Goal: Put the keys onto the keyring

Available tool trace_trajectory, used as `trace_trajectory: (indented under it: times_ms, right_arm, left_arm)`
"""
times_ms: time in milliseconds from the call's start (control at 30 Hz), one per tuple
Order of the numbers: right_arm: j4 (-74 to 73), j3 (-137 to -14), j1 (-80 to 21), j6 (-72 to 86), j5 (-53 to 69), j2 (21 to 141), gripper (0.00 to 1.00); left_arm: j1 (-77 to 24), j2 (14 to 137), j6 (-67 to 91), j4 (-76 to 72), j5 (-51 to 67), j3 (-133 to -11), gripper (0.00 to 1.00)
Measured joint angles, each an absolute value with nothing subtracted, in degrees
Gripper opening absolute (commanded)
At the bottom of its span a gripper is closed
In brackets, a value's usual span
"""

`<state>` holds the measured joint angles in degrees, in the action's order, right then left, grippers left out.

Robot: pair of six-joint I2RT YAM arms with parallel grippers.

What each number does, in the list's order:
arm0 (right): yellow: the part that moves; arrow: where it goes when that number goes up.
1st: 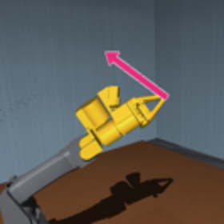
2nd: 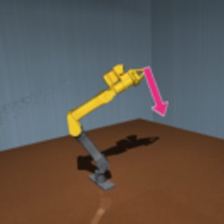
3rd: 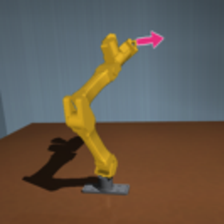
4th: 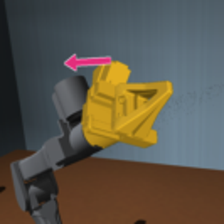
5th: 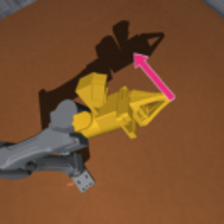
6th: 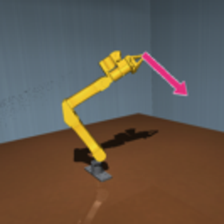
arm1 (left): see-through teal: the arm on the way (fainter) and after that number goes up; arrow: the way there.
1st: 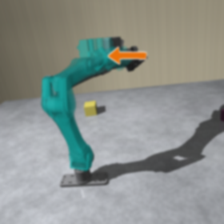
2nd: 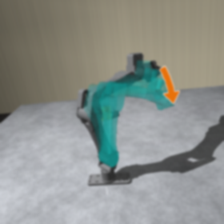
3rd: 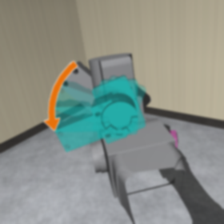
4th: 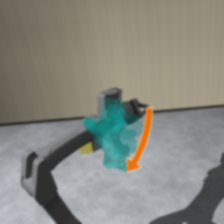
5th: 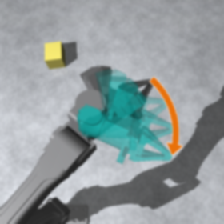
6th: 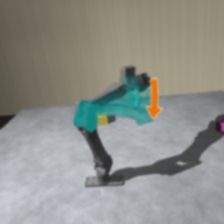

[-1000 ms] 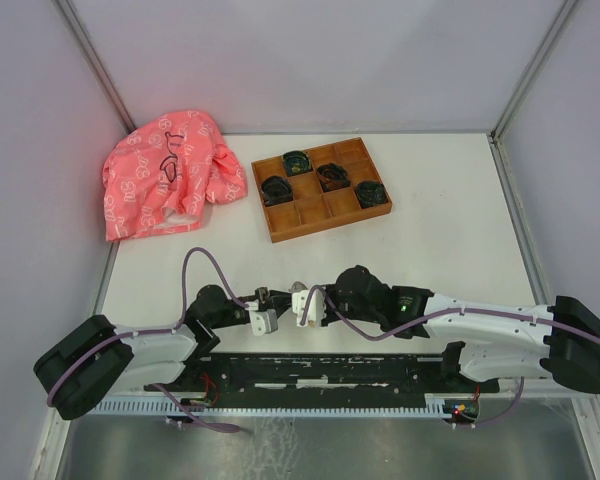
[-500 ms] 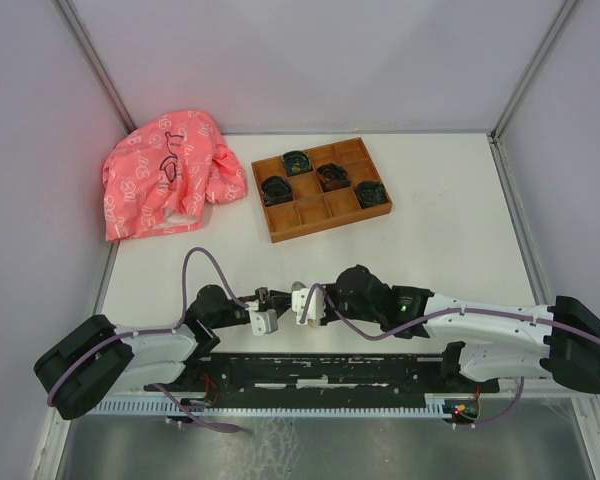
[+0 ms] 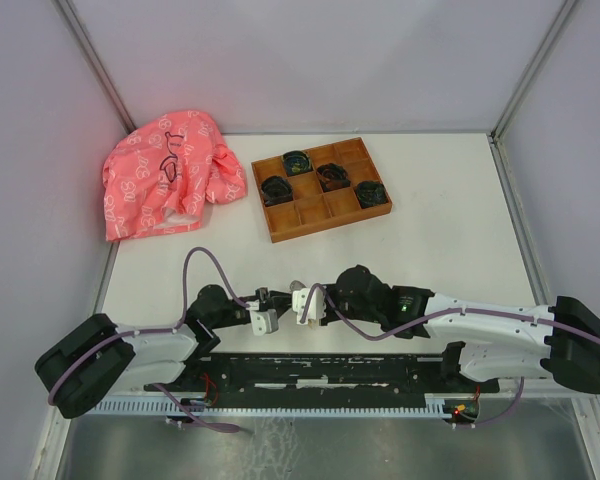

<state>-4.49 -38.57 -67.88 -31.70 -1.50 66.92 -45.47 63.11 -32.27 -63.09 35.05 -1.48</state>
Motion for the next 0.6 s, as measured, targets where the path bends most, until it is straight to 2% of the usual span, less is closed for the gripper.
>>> trace_trajectory:
  times_ms: [600]
  right_arm:
    - [-5.2,-39.0,-67.9,-31.1,-1.5,66.6,0.01]
  left_arm:
    - [-45.5,63.3,-32.2,-62.9,34.7,-1.5,0.03]
